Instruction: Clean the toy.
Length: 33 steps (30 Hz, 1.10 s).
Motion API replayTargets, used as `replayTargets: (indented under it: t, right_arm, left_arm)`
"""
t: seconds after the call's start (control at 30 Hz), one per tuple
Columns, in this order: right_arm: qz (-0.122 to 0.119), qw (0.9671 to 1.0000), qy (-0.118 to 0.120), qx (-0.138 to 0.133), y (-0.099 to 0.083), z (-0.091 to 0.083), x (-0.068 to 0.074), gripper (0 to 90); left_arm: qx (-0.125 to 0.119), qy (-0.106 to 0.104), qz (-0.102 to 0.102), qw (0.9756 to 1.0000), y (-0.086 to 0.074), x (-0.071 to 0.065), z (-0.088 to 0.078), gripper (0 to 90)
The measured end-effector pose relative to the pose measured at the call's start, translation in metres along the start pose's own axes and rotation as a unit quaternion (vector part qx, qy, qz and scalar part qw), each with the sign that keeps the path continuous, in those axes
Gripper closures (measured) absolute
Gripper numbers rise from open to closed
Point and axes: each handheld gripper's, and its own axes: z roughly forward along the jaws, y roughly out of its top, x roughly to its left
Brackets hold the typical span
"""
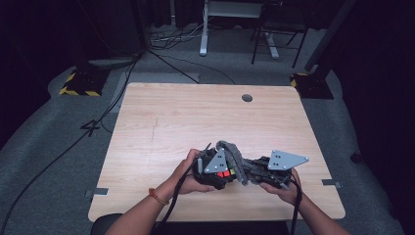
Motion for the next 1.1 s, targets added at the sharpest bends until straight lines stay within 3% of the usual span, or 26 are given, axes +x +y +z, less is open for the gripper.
replayTargets:
  t: [0.13, 0.23, 0.43, 0.53, 0.7, 0.83, 0.93, 1.1]
  right_arm:
    - [0.017, 0.9996, -0.005, 0.021, -0.006, 0.002, -0.008, 77.4]
    - [0.012, 0.9994, 0.0, 0.033, -0.009, 0.004, -0.008, 77.4]
    - [0.004, 0.9995, 0.017, 0.027, -0.006, 0.003, -0.003, 77.3]
    - [-0.004, 0.9996, 0.025, 0.013, -0.002, -0.001, -0.001, 77.3]
    - [-0.005, 0.9998, 0.015, -0.009, 0.001, -0.008, 0.0, 77.3]
    - [-0.003, 1.0, -0.005, -0.001, 0.0, -0.007, -0.004, 77.3]
    - [0.007, 0.9998, -0.015, 0.012, -0.006, -0.004, -0.009, 77.4]
    - [0.018, 0.9992, -0.01, 0.035, -0.013, 0.003, -0.012, 77.4]
  left_arm:
    - [-0.025, 0.0, -0.01, 0.9996, 0.003, 0.004, -0.008, 33.2]
    - [-0.035, 0.01, -0.012, 0.9993, 0.004, 0.007, -0.016, 33.2]
    - [-0.044, 0.03, -0.011, 0.9985, 0.003, 0.013, -0.025, 33.2]
    - [-0.029, 0.017, -0.009, 0.9994, 0.0, 0.009, -0.015, 33.2]
    - [-0.011, -0.016, 0.004, 0.9998, 0.0, -0.001, 0.003, 33.2]
    - [-0.014, -0.036, 0.001, 0.9992, 0.001, -0.004, 0.008, 33.2]
    - [-0.025, -0.038, -0.003, 0.999, 0.002, -0.004, 0.005, 33.2]
    - [-0.039, -0.026, -0.015, 0.9988, 0.0, 0.003, -0.006, 33.2]
